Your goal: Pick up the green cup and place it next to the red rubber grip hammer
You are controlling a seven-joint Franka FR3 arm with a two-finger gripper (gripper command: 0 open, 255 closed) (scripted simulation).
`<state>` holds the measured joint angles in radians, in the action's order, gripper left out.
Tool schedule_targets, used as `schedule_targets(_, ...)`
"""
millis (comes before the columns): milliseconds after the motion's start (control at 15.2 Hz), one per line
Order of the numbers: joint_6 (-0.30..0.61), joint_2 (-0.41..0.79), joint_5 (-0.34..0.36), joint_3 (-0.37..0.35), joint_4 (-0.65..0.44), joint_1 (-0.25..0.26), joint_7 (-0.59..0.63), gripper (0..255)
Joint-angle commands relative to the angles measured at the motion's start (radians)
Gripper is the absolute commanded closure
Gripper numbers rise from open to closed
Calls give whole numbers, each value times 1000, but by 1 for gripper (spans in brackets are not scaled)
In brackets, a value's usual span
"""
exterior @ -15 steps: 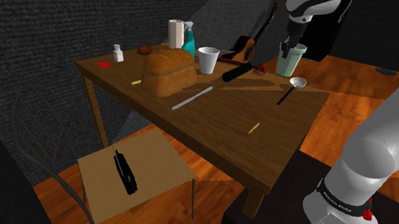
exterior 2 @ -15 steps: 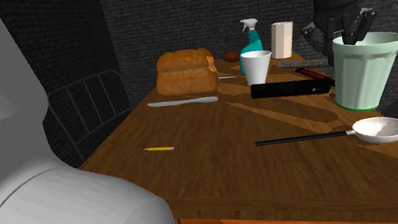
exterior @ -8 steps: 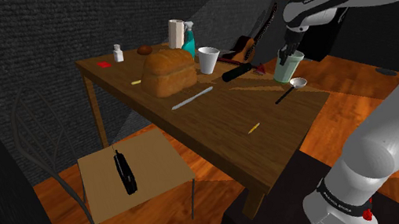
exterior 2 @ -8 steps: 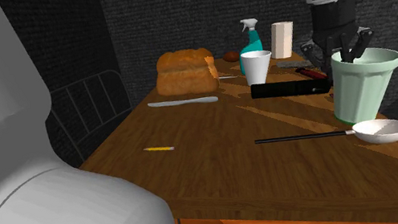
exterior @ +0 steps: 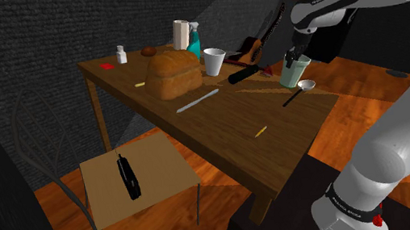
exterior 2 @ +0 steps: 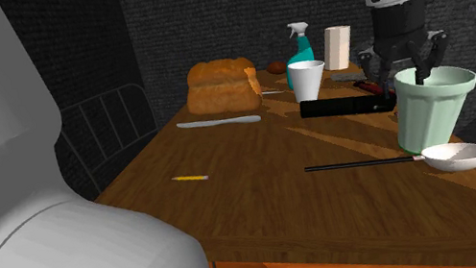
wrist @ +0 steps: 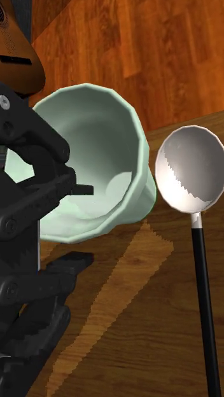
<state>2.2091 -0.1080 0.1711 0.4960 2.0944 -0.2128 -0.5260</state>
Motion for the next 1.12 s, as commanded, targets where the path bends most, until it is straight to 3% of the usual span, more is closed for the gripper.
schedule_targets(0, 0, 0, 0, 0, 0, 0, 0, 0)
schedule_targets(264, 0, 0, 0, 0, 0, 0, 0, 0)
schedule_targets(528, -124, -62, 24, -21, -65, 6, 18, 0)
schedule_targets(1056, -124, -62, 24, -21, -65, 6, 18, 0)
